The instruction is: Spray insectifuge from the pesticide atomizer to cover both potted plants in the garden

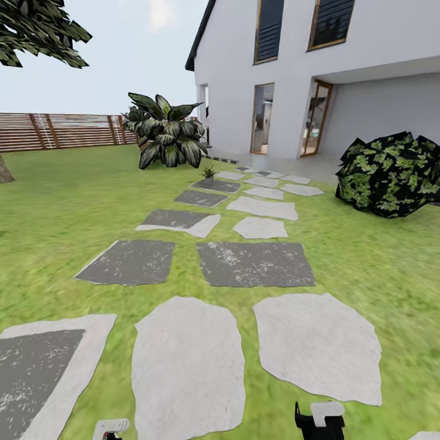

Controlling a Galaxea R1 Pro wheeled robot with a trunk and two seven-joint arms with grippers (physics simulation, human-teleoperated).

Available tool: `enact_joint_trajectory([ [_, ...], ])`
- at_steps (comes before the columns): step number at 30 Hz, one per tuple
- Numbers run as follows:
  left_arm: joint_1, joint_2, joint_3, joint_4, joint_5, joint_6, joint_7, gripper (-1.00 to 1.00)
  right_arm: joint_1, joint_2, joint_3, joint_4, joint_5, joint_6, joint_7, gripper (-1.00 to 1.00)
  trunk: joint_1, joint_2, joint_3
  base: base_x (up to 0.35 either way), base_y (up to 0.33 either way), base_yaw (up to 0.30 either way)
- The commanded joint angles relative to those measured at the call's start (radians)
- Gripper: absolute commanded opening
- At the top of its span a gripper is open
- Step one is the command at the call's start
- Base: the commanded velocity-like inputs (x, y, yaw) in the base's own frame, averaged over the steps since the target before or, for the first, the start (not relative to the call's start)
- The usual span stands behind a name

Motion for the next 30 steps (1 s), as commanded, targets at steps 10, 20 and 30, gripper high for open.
enact_joint_trajectory([
  [10,0.000,0.000,0.009,0.001,-0.009,-0.003,-0.003,-1.00,-0.001,0.000,-0.006,0.001,0.010,-0.002,-0.005,1.00,0.000,0.000,-0.001,0.287,0.170,0.000],
  [20,-0.001,0.000,0.009,0.001,-0.010,-0.003,-0.003,-1.00,-0.001,0.000,-0.006,0.001,0.011,-0.002,-0.005,1.00,0.000,0.000,-0.001,0.287,0.170,0.000],
  [30,-0.001,0.000,0.009,0.001,-0.010,-0.003,-0.003,-1.00,-0.001,0.000,-0.006,0.001,0.012,-0.002,-0.005,1.00,0.000,0.000,-0.001,0.287,0.170,0.000],
])
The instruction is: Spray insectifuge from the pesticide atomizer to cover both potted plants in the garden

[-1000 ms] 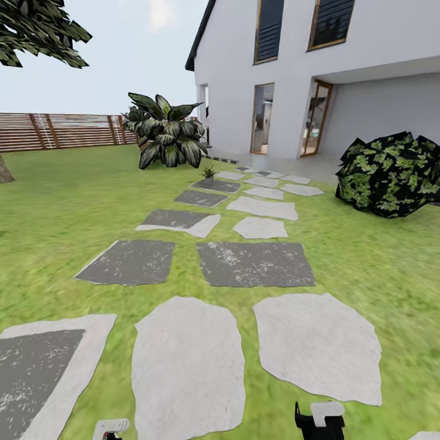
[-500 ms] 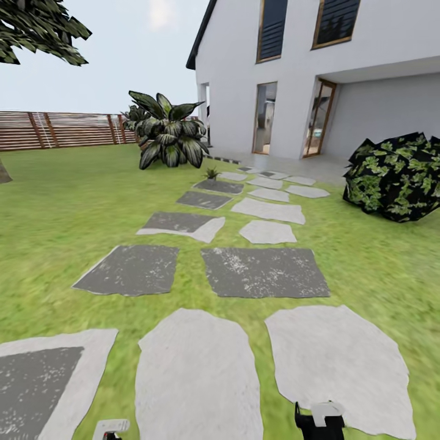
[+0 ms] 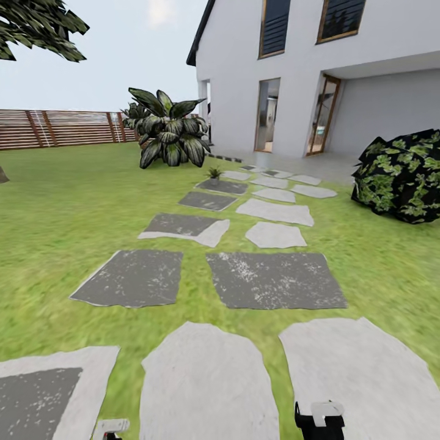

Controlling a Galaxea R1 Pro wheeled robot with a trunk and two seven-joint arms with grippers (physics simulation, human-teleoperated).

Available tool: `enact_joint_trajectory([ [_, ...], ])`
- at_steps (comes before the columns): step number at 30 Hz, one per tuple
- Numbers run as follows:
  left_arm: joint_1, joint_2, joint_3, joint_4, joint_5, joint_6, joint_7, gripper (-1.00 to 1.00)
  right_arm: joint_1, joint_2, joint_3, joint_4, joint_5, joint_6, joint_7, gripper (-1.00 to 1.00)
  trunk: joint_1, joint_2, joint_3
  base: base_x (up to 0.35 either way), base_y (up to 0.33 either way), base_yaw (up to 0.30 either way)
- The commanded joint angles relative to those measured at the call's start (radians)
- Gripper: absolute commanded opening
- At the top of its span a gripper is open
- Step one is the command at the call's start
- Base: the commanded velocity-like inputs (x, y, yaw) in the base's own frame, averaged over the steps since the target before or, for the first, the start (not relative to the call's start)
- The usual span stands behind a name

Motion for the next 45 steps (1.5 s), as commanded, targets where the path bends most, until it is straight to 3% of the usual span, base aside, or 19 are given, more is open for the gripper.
enact_joint_trajectory([
  [1,-0.001,0.000,0.009,0.001,-0.009,-0.003,-0.003,-1.00,-0.001,0.000,-0.006,0.001,0.010,-0.002,-0.005,1.00,0.000,0.000,-0.001,0.287,0.170,0.000],
  [45,0.000,0.000,0.009,0.001,-0.010,-0.003,-0.003,-1.00,-0.001,-0.004,-0.006,0.001,0.011,-0.002,-0.005,1.00,0.000,0.000,-0.001,0.287,0.170,0.000],
])
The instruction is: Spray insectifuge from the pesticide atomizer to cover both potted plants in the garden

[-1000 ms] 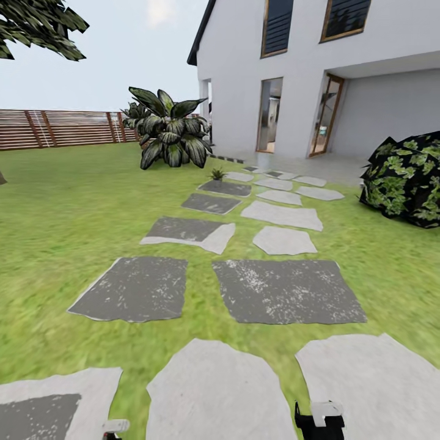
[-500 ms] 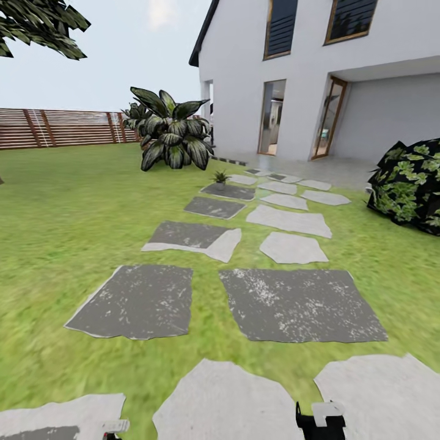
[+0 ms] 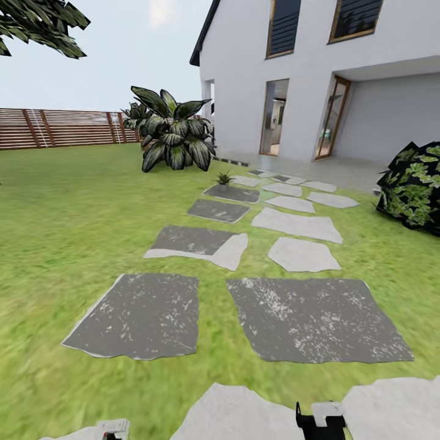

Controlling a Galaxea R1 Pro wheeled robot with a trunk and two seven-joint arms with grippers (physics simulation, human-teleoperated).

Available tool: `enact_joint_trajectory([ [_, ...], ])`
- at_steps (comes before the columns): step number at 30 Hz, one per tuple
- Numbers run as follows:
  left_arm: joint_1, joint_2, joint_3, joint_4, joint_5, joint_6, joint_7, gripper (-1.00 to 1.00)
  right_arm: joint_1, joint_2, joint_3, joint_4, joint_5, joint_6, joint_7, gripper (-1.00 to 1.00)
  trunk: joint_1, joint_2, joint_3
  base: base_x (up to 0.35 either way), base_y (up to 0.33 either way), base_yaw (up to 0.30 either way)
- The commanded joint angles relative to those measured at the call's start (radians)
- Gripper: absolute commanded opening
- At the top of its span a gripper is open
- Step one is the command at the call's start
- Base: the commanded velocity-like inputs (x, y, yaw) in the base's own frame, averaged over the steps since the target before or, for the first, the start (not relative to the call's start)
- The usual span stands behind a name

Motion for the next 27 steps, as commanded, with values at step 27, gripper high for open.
enact_joint_trajectory([
  [27,-0.001,0.000,0.009,0.001,-0.009,-0.003,-0.003,-1.00,-0.001,0.000,-0.006,0.002,0.011,-0.002,-0.004,1.00,0.000,0.000,-0.001,0.288,0.170,0.000],
])
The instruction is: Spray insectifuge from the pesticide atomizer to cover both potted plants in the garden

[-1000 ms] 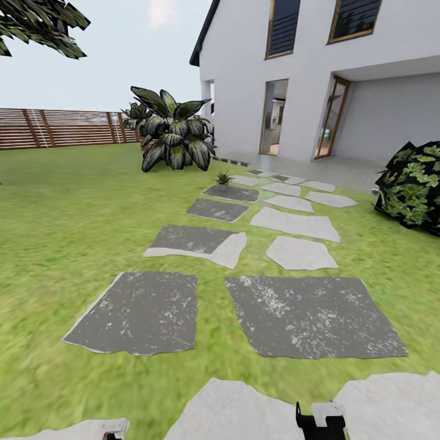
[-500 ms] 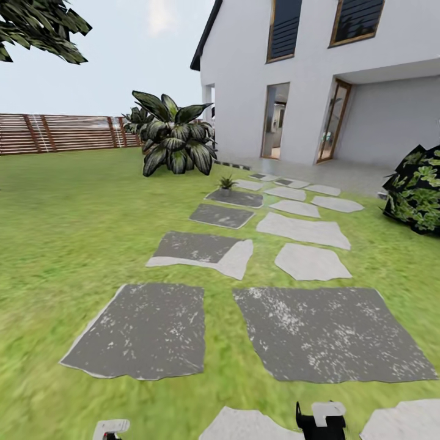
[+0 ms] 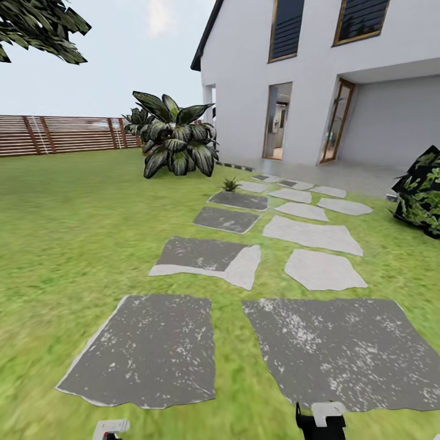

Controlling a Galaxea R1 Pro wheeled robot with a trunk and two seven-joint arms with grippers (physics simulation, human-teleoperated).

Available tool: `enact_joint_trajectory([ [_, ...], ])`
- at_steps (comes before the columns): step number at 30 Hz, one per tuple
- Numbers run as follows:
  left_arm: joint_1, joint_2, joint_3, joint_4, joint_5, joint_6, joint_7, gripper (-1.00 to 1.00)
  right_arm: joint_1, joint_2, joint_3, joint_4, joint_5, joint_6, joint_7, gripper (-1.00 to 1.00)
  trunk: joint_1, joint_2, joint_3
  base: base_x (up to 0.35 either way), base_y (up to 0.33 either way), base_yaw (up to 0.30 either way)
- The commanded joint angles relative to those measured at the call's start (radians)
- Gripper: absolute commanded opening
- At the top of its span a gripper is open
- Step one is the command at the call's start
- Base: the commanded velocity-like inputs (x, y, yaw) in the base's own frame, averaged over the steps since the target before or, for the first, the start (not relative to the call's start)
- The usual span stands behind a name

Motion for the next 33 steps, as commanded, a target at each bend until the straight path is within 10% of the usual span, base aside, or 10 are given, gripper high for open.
enact_joint_trajectory([
  [1,-0.001,0.000,0.009,0.001,-0.010,-0.003,-0.003,-1.00,-0.001,0.000,-0.006,0.002,0.011,-0.003,-0.005,1.00,0.000,0.000,-0.001,0.288,0.170,0.000],
  [33,-0.001,0.000,0.009,0.001,-0.010,-0.003,-0.003,-1.00,-0.001,0.000,-0.006,0.001,0.011,-0.003,-0.005,1.00,0.000,0.000,-0.001,0.287,0.170,0.000],
])
